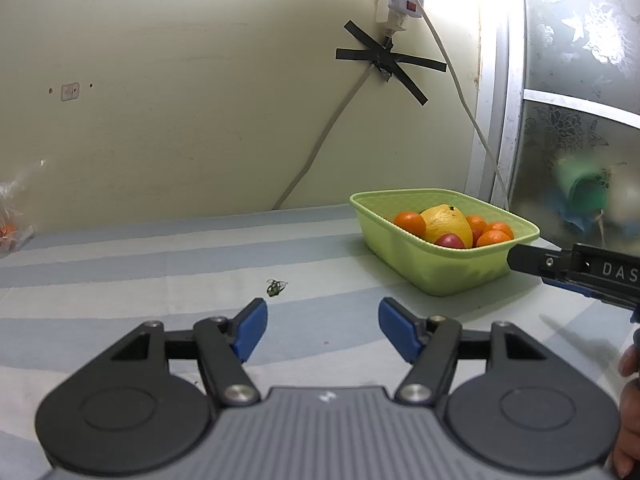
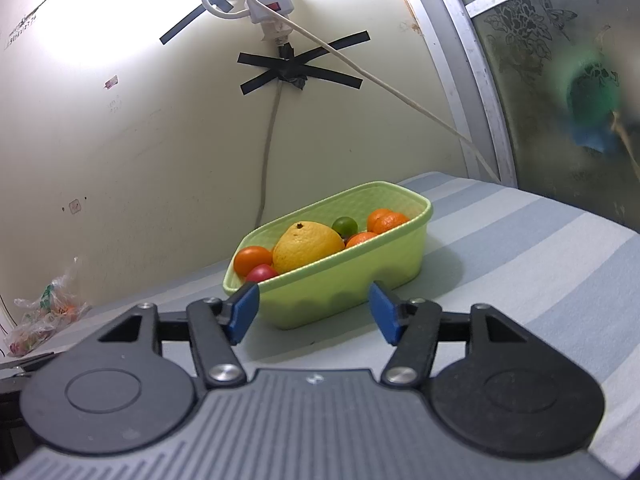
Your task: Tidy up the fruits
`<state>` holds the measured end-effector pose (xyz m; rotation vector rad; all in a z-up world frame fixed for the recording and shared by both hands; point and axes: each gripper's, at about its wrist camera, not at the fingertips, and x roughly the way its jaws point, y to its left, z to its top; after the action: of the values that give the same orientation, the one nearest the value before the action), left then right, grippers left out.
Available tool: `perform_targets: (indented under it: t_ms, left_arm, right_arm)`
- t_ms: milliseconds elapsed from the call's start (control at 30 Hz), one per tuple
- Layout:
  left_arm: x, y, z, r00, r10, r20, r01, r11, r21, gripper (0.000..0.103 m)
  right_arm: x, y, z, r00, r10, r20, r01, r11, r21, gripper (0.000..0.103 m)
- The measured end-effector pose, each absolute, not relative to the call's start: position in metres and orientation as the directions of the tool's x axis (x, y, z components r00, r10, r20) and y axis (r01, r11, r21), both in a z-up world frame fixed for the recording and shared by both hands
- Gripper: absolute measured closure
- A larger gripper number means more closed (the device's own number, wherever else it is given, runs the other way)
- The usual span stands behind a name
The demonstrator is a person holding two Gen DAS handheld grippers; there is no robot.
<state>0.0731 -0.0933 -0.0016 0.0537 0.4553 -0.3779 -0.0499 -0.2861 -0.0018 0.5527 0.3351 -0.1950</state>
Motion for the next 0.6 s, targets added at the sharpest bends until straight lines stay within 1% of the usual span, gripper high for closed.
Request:
perform_targets:
  t_ms: [33, 67, 100, 467, 600]
  left_arm:
    - [0.0729, -0.0931, -0.0014, 0.831, -0.344, -0.437, 0.368, 0.929, -0.032, 0.033]
    - [0.0725, -0.0928, -0.0012, 0.833, -0.344, -0.433, 0.367, 0.93, -0.032, 0.026]
    - [0.0715, -0.0924, -0.0008, 0.838, -0.343, -0.425, 0.366, 0.93, -0.03, 0.025]
    - [0.0694, -0.0934, -0.0002, 0.84, -0.345, -0.418, 0.373, 0.928, -0.017, 0.024]
    - [0.0695, -0.0933, -0.0003, 0.841, -0.345, -0.418, 0.372, 0.928, -0.017, 0.023]
  right_arm:
    - [-0.0499, -0.2861, -0.0019, 0.928, -0.091, -0.362, 0.27, 0.835, 0.48, 0.04]
    - [-0.0498, -0.2861, -0.0019, 0.928, -0.091, -0.362, 0.269, 0.835, 0.48, 0.04]
    - [-0.0499, -0.286, -0.0018, 0.928, -0.091, -0.362, 0.269, 0.835, 0.48, 0.04]
    - [-0.0501, -0.2852, -0.0017, 0.927, -0.094, -0.363, 0.272, 0.834, 0.48, 0.04]
    - [-0.05, -0.2852, -0.0017, 0.927, -0.094, -0.363, 0.272, 0.834, 0.479, 0.04]
